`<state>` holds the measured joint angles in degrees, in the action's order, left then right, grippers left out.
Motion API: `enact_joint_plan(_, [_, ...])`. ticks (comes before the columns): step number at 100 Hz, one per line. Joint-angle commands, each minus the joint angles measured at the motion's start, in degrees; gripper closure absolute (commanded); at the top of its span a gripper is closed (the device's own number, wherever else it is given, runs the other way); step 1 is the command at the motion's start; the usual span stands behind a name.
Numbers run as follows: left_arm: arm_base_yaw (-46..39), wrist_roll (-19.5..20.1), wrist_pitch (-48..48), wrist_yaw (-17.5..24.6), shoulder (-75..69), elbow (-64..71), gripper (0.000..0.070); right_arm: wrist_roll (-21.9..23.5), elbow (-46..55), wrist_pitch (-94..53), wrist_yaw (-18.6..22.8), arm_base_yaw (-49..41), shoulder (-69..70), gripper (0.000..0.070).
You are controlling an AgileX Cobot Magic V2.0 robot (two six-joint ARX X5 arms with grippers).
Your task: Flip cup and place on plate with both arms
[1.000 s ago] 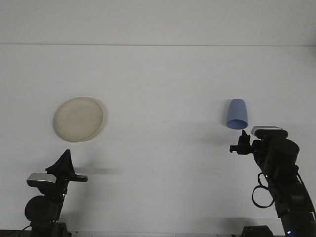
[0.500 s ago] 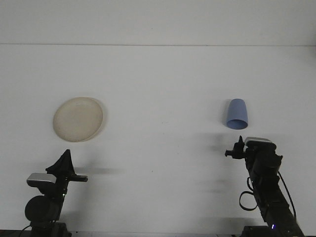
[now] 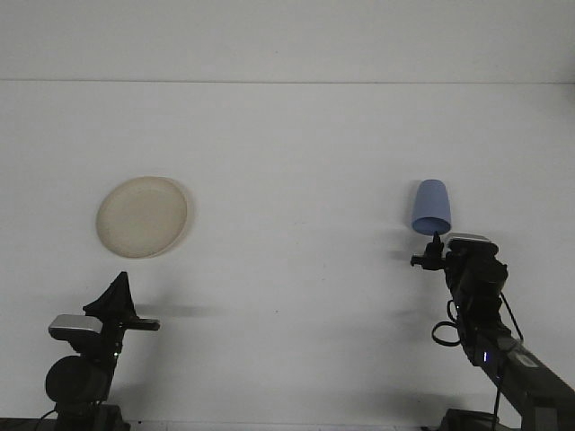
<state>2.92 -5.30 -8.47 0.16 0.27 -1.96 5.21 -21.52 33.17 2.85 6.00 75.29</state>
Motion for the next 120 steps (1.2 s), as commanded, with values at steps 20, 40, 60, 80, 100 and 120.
enact_joint_plan(20, [0.15, 0.04, -0.59, 0.07, -0.09, 1.11, 0.0689, -1.22, -3.91, 7.52, 3.32, 1.73, 11.02, 0.0339])
enact_joint_plan(40, [0.15, 0.04, -0.59, 0.09, -0.09, 1.11, 0.0689, -2.05, -8.83, 7.54, 4.83, 2.27, 17.38, 0.0339])
enact_joint_plan(60, [0.15, 0.04, -0.61, 0.09, -0.09, 1.11, 0.0689, -2.47, -12.68, 7.50, 5.51, 2.27, 21.79, 0.0368])
enact_joint_plan(80, [0.15, 0.04, -0.59, 0.07, -0.09, 1.11, 0.0689, -2.54, -13.16, 7.52, 6.16, 2.27, 22.71, 0.0700])
enact_joint_plan(100, [0.15, 0.04, -0.59, 0.09, -0.09, 1.11, 0.0689, -1.97, -13.14, 5.44, 6.19, 2.08, 21.05, 0.0700])
enact_joint_plan(120, [0.15, 0.04, -0.61, 0.07, -0.09, 1.11, 0.0689, -2.01, -13.14, -3.54, 5.62, 0.02, 12.44, 0.0700])
